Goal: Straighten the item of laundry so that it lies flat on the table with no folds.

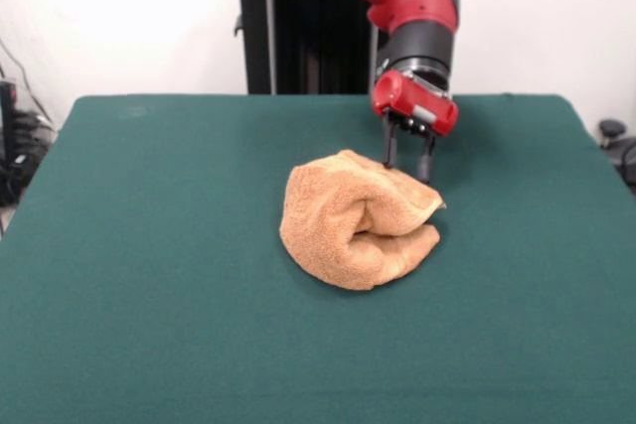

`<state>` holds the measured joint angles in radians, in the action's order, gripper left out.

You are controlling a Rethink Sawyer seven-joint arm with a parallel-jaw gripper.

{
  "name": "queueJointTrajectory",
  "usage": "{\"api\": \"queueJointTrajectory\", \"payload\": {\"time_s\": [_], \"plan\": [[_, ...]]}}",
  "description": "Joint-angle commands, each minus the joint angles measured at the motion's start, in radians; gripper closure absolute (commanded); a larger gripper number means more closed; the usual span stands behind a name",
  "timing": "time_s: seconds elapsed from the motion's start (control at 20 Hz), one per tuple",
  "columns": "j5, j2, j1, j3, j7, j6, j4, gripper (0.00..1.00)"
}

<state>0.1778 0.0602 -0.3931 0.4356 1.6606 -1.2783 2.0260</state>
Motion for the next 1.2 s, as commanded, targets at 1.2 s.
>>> {"api": "queueJointTrajectory", "payload": {"time_s": [1.2], "plan": [[0.048, -0.086, -0.021, -0.051, 0.044, 0.076, -0.203, 0.00]]}}
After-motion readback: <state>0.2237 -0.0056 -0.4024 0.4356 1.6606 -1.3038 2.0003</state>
